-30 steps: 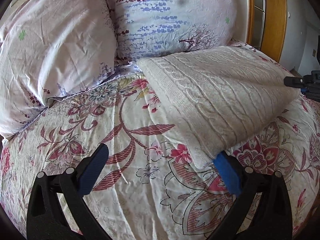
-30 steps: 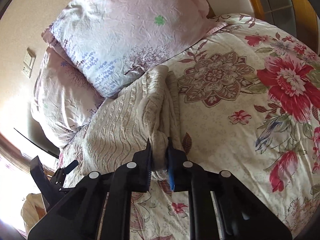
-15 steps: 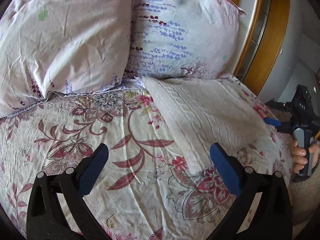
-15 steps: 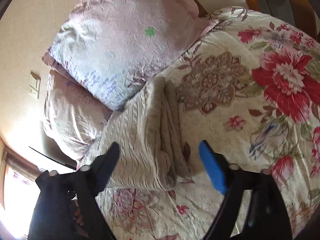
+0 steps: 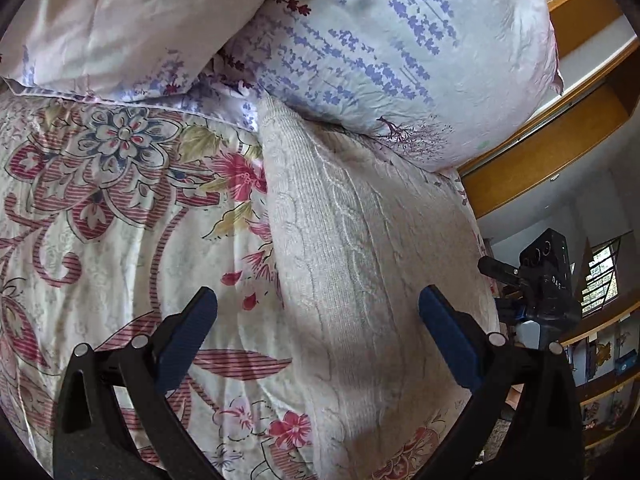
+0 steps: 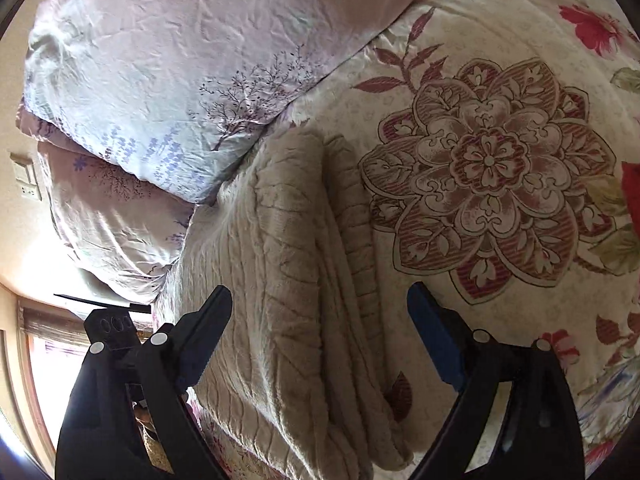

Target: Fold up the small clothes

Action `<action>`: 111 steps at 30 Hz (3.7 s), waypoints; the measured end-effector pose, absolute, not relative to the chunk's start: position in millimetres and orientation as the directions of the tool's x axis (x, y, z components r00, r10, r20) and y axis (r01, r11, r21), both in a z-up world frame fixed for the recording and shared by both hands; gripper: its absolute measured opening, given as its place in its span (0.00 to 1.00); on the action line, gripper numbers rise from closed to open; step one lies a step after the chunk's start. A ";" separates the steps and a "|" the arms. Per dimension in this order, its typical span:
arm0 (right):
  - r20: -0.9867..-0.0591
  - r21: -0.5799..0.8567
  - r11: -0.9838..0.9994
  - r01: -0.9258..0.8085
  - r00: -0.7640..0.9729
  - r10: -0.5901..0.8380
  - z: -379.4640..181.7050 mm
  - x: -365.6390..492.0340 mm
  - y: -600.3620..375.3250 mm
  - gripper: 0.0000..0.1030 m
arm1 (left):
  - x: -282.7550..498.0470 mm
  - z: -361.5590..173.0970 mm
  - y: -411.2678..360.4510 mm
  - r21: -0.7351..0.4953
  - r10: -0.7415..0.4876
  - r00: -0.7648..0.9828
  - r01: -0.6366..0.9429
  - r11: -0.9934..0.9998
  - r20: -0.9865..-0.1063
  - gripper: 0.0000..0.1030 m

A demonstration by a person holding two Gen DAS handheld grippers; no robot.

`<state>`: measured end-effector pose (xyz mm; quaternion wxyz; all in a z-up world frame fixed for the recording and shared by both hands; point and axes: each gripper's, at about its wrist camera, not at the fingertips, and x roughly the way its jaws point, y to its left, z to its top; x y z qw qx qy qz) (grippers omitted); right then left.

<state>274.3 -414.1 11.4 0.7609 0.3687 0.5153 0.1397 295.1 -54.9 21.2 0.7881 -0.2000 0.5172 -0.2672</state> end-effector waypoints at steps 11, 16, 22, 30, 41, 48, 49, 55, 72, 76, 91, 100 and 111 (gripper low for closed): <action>-0.554 0.816 0.566 0.116 0.434 0.710 -9.3 272.6 -409.5 0.46 | 301.0 10.8 -76.2 -0.671 -0.694 0.316 0.196 0.715 -0.647 0.57; -0.505 0.846 0.522 0.113 0.487 0.712 -9.6 259.9 -408.5 0.36 | 297.2 18.8 -65.8 -0.696 -0.721 0.316 0.208 0.687 -0.617 0.37; -0.429 0.885 0.463 0.047 0.469 0.772 6.9 248.2 -369.1 0.32 | 270.7 54.6 -25.6 -0.679 -0.730 0.338 0.277 0.680 -0.593 0.35; -0.527 0.798 0.597 -0.087 0.382 0.759 7.9 263.9 -265.7 0.31 | 249.2 53.4 55.6 -0.560 -0.569 0.460 0.173 0.810 -0.682 0.40; -0.599 0.601 0.795 -0.086 0.609 0.519 54.2 242.4 -278.1 0.57 | 198.7 88.1 54.8 -0.128 -0.196 0.766 0.149 0.981 -0.613 0.97; -0.647 0.624 0.779 -0.061 0.520 0.558 38.6 267.4 -254.8 0.20 | 174.0 91.8 15.7 0.085 -0.110 0.774 0.207 0.975 -0.624 0.98; -0.652 0.624 0.779 -0.058 0.510 0.560 34.6 267.5 -251.7 0.19 | 173.7 88.2 12.1 0.109 -0.088 0.773 0.200 0.974 -0.629 0.98; -0.642 0.606 0.795 0.011 0.597 0.481 45.6 264.0 -275.1 0.08 | 172.0 80.1 21.4 0.108 -0.075 0.765 0.185 0.977 -0.639 0.98; -0.616 0.631 0.771 -0.086 0.548 0.566 25.0 209.7 -281.3 0.42 | 142.0 64.8 45.5 0.161 0.021 0.747 0.116 0.980 -0.664 0.98; -0.669 0.549 0.834 -0.058 0.569 0.479 16.2 210.5 -270.3 0.14 | 135.4 62.8 43.1 0.188 0.052 0.746 0.099 0.977 -0.664 0.98; -0.636 0.593 0.803 -0.061 0.575 0.514 18.3 174.5 -283.9 0.42 | 117.3 51.9 45.2 0.193 0.090 0.728 0.059 0.979 -0.680 0.98; -0.719 0.440 0.897 -0.032 0.587 0.373 4.0 162.1 -265.2 0.43 | 108.3 49.5 42.7 0.184 0.088 0.716 0.058 0.981 -0.693 0.98; -0.677 0.141 0.989 0.036 0.733 0.070 42.2 106.7 -252.1 0.99 | 107.1 45.3 39.0 0.168 0.075 0.704 0.063 0.984 -0.706 0.98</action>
